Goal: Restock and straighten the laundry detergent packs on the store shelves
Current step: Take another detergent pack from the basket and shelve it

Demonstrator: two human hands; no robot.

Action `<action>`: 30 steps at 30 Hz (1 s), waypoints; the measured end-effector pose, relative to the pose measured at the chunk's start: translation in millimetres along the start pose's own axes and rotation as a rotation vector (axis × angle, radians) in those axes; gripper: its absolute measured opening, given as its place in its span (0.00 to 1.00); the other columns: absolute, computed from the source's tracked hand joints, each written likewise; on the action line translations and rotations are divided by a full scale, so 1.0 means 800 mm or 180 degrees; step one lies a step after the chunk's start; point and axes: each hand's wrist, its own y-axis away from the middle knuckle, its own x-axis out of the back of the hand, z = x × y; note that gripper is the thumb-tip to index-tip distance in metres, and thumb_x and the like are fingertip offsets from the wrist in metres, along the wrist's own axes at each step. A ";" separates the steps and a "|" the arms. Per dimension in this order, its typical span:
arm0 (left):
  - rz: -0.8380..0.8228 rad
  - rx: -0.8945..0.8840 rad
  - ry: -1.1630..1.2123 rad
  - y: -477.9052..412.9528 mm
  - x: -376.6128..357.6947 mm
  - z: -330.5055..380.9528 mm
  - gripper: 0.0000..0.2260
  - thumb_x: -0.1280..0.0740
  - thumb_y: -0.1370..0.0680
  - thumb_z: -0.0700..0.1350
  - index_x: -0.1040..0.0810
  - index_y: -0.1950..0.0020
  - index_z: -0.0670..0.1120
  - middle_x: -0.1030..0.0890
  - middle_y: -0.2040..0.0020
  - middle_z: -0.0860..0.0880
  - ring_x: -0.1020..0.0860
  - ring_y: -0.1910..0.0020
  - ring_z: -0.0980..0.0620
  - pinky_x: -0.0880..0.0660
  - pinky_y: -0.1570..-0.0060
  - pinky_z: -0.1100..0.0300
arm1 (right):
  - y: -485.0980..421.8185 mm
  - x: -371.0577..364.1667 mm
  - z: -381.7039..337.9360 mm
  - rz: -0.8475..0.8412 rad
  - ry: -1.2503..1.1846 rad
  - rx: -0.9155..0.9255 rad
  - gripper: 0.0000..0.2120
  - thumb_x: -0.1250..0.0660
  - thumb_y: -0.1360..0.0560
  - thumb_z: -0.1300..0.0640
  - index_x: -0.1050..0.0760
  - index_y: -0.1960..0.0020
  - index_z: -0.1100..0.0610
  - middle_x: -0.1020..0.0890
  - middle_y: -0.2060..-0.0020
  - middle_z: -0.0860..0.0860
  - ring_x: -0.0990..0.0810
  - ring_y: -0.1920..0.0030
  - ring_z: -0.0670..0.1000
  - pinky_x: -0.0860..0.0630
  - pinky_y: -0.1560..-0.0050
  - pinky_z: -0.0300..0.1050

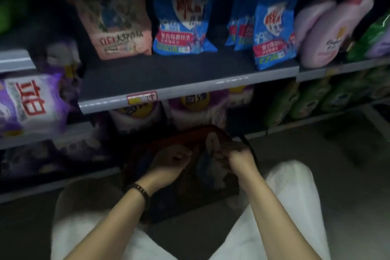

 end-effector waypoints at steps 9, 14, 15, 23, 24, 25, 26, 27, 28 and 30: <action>-0.0150 0.0317 0.0009 -0.017 -0.050 -0.084 0.04 0.32 0.17 0.47 0.19 0.44 0.54 0.16 0.49 0.57 0.17 0.49 0.56 0.23 0.50 0.61 | -0.120 -0.016 0.141 -0.0020 0.1080 -0.0623 0.27 0.27 0.21 0.51 0.26 0.26 0.62 0.18 0.36 0.61 0.17 0.38 0.65 0.18 0.38 0.61; -0.0253 0.0437 -0.0152 -0.005 -0.060 -0.098 0.07 0.34 0.15 0.47 0.19 0.40 0.52 0.17 0.48 0.55 0.19 0.49 0.56 0.30 0.59 0.69 | -0.101 -0.026 0.144 -0.0007 0.0858 -0.0922 0.32 0.29 0.19 0.49 0.33 0.21 0.63 0.20 0.34 0.62 0.17 0.49 0.59 0.21 0.69 0.36; -0.0249 0.0427 -0.0191 -0.003 -0.061 -0.098 0.07 0.35 0.15 0.47 0.19 0.40 0.52 0.17 0.48 0.55 0.19 0.48 0.56 0.28 0.58 0.67 | -0.095 -0.027 0.141 -0.0008 0.0844 -0.0963 0.31 0.29 0.18 0.50 0.33 0.21 0.63 0.20 0.35 0.62 0.17 0.47 0.60 0.23 0.71 0.34; -0.0338 0.0330 -0.0573 0.013 -0.075 -0.118 0.07 0.35 0.15 0.46 0.17 0.44 0.48 0.14 0.46 0.48 0.16 0.48 0.49 0.21 0.47 0.51 | -0.109 -0.043 0.152 0.0024 0.0072 -0.1296 0.32 0.29 0.17 0.53 0.36 0.19 0.62 0.22 0.37 0.62 0.20 0.44 0.63 0.17 0.52 0.60; -0.0397 0.0301 -0.0659 0.016 -0.076 -0.120 0.08 0.35 0.15 0.46 0.16 0.44 0.47 0.14 0.47 0.47 0.16 0.48 0.47 0.21 0.47 0.51 | -0.112 -0.045 0.155 0.0058 0.0029 -0.1348 0.32 0.29 0.17 0.52 0.37 0.19 0.61 0.24 0.31 0.63 0.21 0.39 0.65 0.17 0.52 0.58; -0.0450 0.0275 -0.0754 0.019 -0.077 -0.123 0.09 0.35 0.15 0.46 0.16 0.44 0.47 0.14 0.46 0.46 0.16 0.48 0.46 0.21 0.48 0.50 | -0.112 -0.047 0.154 0.0064 0.0009 -0.1387 0.31 0.30 0.17 0.52 0.37 0.18 0.60 0.26 0.28 0.63 0.22 0.35 0.66 0.18 0.49 0.58; -0.0510 0.0259 -0.0861 0.021 -0.078 -0.127 0.09 0.36 0.15 0.46 0.16 0.44 0.47 0.14 0.46 0.45 0.17 0.48 0.45 0.22 0.48 0.50 | -0.113 -0.049 0.156 0.0043 0.0028 -0.1412 0.30 0.32 0.16 0.52 0.37 0.18 0.60 0.26 0.27 0.63 0.23 0.32 0.67 0.19 0.45 0.57; -0.0581 0.0270 -0.0976 0.022 -0.078 -0.129 0.10 0.36 0.15 0.46 0.16 0.43 0.47 0.14 0.46 0.45 0.17 0.48 0.44 0.22 0.49 0.50 | -0.113 -0.050 0.158 -0.0028 0.0101 -0.1397 0.29 0.34 0.15 0.53 0.37 0.18 0.60 0.26 0.27 0.63 0.23 0.31 0.66 0.20 0.41 0.57; -0.0637 0.0292 -0.1056 0.024 -0.079 -0.129 0.10 0.37 0.15 0.47 0.16 0.42 0.48 0.14 0.45 0.45 0.17 0.47 0.43 0.22 0.49 0.50 | -0.115 -0.052 0.161 -0.0119 0.0209 -0.1361 0.27 0.36 0.14 0.55 0.37 0.18 0.61 0.27 0.26 0.63 0.24 0.30 0.66 0.21 0.36 0.57; -0.0660 0.0324 -0.1086 0.026 -0.081 -0.134 0.12 0.39 0.17 0.51 0.17 0.41 0.50 0.14 0.44 0.45 0.16 0.46 0.43 0.21 0.49 0.50 | -0.115 -0.055 0.164 -0.0256 0.0480 -0.1238 0.24 0.38 0.13 0.58 0.35 0.19 0.62 0.28 0.25 0.63 0.26 0.28 0.65 0.25 0.31 0.58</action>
